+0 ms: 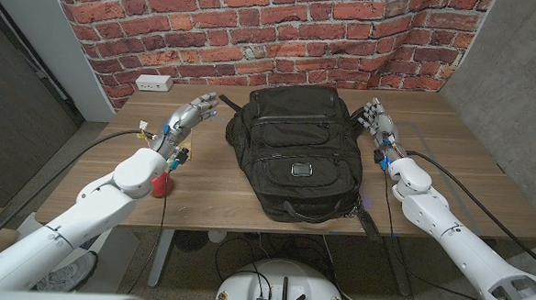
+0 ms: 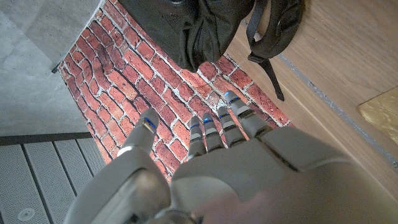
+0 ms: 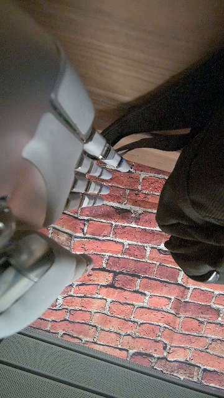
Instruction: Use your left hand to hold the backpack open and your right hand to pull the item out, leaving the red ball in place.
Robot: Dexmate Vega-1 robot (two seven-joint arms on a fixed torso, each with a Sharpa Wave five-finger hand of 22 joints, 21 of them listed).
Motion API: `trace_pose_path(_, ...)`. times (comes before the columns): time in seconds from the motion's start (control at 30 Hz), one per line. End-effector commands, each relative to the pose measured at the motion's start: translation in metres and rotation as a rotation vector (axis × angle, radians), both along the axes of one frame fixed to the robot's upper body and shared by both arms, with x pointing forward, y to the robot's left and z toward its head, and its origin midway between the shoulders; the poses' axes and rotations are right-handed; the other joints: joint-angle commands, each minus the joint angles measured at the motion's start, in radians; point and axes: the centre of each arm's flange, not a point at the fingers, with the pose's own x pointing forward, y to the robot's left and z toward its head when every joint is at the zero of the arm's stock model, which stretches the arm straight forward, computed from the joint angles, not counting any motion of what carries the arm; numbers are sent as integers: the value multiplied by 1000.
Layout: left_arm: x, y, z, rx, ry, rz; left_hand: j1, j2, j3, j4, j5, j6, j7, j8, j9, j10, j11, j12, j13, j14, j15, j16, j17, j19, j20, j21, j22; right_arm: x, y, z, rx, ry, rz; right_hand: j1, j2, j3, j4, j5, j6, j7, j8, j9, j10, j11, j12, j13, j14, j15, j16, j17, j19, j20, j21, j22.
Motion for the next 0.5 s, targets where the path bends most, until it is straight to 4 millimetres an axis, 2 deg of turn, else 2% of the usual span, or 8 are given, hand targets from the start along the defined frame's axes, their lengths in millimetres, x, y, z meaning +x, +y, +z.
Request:
trace_pose_path(0.03,-29,-4,7,135,-36,20,31,-6,4,-7,5,12,-18,8,4,13,-3,4,4,15,-74,4,0,16,-88,2,2,-3,-4,-3,1,-7,-11,10,17,10,-2,1,4,3,4,1,11,-2,9,0,9,-2,7,0,10,-7,1,2)
trace_pose_path(0.17,-38,-5,10,191,-53,30,63,-34,2,-14,5,17,-34,11,4,19,-13,1,4,24,-84,3,1,24,-94,0,2,-4,-4,-4,2,-10,-15,10,18,11,-3,1,4,2,4,1,10,-3,8,-1,9,-2,7,-2,10,-7,1,2)
trace_pose_path(0.5,-53,-12,18,318,-97,43,136,-87,-1,-14,5,30,-50,18,5,35,-31,-3,5,40,-99,2,2,45,-101,-2,2,-2,-2,-5,4,-25,-17,13,18,17,-7,0,3,2,4,1,10,-3,9,-5,10,0,8,-8,11,-7,0,2)
